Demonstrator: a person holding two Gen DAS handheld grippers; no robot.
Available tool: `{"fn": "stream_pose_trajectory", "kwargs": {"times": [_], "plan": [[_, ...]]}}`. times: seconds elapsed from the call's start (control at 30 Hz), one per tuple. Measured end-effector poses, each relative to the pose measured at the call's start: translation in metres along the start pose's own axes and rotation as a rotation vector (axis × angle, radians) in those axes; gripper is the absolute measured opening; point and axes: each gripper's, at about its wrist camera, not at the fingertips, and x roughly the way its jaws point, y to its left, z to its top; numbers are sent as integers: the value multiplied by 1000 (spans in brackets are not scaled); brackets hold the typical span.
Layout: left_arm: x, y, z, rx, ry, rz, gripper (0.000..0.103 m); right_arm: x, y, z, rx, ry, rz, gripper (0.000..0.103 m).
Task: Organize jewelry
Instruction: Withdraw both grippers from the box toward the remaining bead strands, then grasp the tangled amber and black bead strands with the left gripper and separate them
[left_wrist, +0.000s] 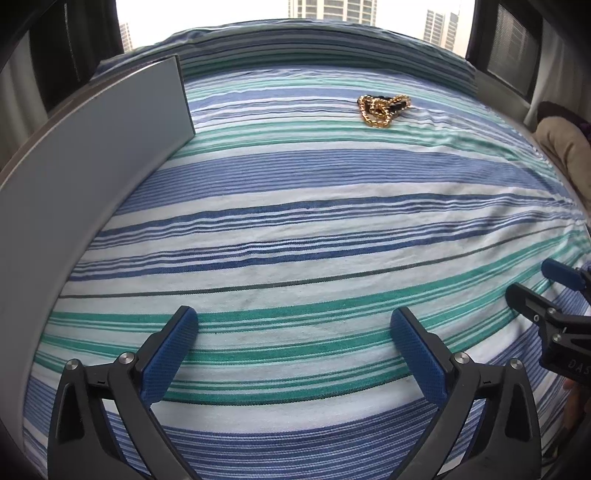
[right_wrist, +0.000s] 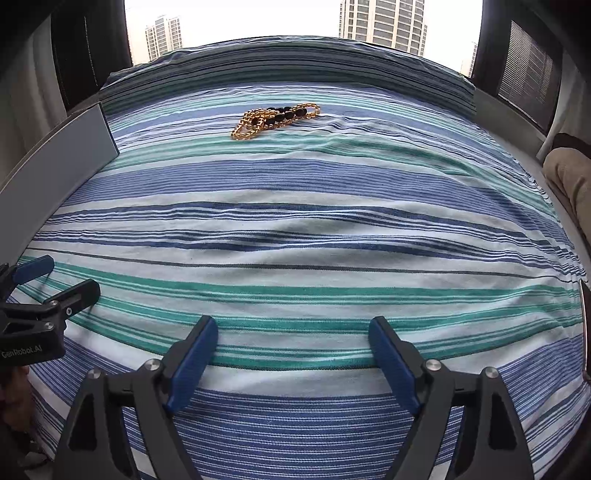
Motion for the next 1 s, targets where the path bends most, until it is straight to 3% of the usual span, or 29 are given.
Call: {"fn": "stream_pose_trajectory", "kwargs": {"times": [0.2,0.27,0.4,0.53,0.63,0.77,0.93,1.0], "plan": [[1,2,12,48,67,-5,102,0,0,-1,13,-5,-1,88],[-4,3,30,66,50,-3,102,0,-1,-1,12,-8,1,88],[-18,0,95,83,-15,-114,102,0,-3,0,0,-1,15,88],[13,-23,164,100,37,-310,102,-1,-3,-1,-7,-1,21,89],[57,-46,198,129,41,-287,101,-2,-2,-2,-6,-7,20,90],[109,-68,220,177,53,-215,81,-1,-1,-1,-7,1,24,91],[136,-69,221,123,75,-239,64,-2,0,-3,-12,-6,28,91],[131,-70,217,141,46,-279,31,-2,0,-3,-13,-10,27,92]]}}
